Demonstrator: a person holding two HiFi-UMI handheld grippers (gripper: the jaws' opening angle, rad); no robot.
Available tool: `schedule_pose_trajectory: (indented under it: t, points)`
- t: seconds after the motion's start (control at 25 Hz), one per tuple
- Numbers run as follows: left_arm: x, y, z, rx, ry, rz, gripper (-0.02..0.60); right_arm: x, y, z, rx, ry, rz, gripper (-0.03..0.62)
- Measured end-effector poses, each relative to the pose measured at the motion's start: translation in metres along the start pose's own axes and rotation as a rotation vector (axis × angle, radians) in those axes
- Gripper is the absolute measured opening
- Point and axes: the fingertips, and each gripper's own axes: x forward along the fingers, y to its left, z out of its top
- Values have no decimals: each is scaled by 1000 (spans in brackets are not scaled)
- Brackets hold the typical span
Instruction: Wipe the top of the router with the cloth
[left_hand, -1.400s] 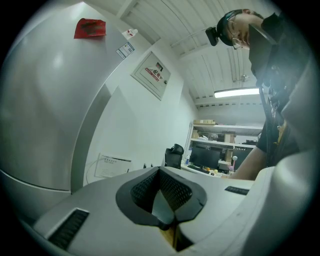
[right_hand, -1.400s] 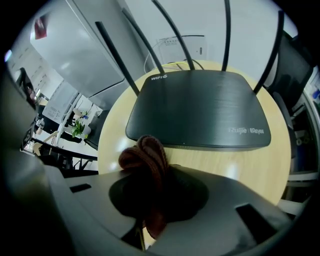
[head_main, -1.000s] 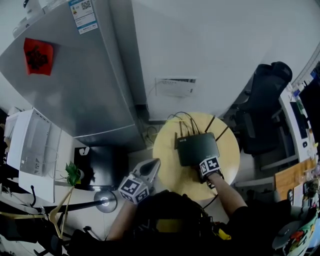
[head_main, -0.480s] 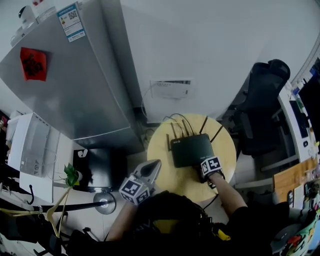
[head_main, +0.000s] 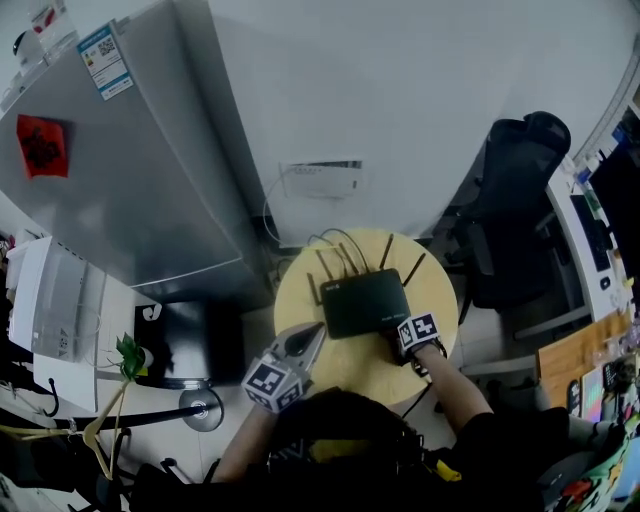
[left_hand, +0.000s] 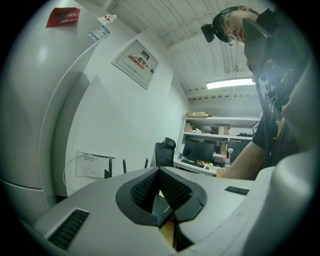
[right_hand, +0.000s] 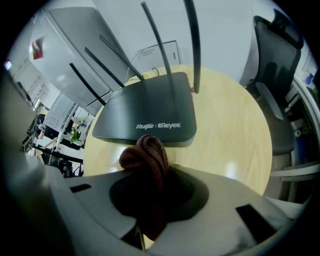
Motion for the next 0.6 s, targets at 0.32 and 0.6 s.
schedule_pose_trajectory:
  t: [0.32,0.6]
  points:
    - [30,-10,-4,16,-20,8,0,-6,-32,-3,39,13,3,63]
    - [54,-21,-7,4,17,-37,0,-11,-53,-8,118,-15,16,63]
